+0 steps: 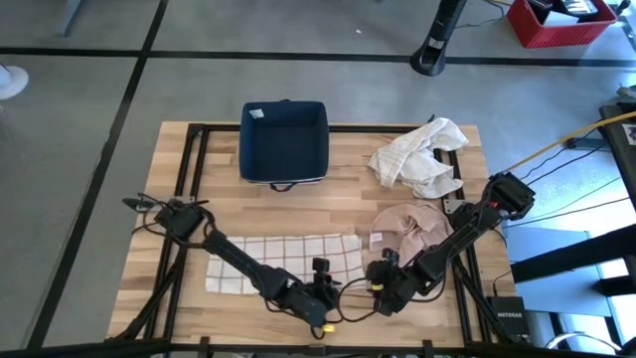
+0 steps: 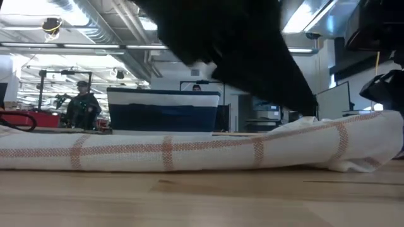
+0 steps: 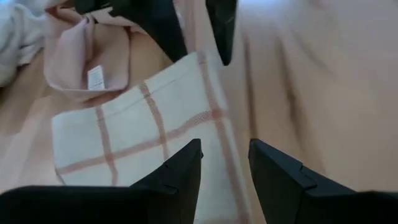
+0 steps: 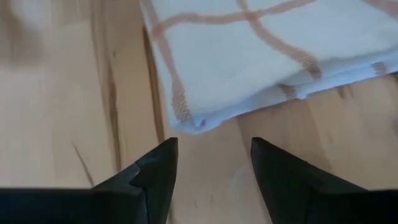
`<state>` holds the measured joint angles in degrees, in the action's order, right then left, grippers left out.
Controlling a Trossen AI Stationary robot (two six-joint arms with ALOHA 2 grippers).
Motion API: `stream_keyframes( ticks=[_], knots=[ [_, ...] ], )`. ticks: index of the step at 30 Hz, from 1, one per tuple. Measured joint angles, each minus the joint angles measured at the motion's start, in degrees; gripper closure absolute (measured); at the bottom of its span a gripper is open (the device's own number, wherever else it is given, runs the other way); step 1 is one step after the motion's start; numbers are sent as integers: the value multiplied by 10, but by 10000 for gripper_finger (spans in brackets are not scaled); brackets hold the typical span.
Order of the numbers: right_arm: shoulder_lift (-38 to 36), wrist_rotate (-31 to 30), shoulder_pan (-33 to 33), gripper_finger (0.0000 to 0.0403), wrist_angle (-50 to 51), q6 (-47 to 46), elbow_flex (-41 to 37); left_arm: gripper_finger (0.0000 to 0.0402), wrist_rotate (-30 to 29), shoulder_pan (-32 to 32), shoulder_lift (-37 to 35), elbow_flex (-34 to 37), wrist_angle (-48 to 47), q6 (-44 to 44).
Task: Fold towel
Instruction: Fold the left white patterned towel
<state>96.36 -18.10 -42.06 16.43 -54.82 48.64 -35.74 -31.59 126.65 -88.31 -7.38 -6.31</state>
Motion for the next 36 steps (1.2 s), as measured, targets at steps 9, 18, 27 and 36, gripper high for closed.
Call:
stream_keyframes(
  ticks=[9, 18, 27, 36],
  knots=[
    [0, -62, -36, 197, -3, -62, 0, 274, 16, 10, 22, -18, 4, -7],
    [1, -86, -40, 197, -14, -69, 0, 274, 18, 28, 22, -9, 6, 5],
    [3, -99, -40, 197, -16, -68, 0, 278, 30, 42, 50, -8, 13, -22],
    [35, -106, -41, 197, -20, -49, 0, 390, 26, 33, 36, -6, -2, -5]
  ],
)
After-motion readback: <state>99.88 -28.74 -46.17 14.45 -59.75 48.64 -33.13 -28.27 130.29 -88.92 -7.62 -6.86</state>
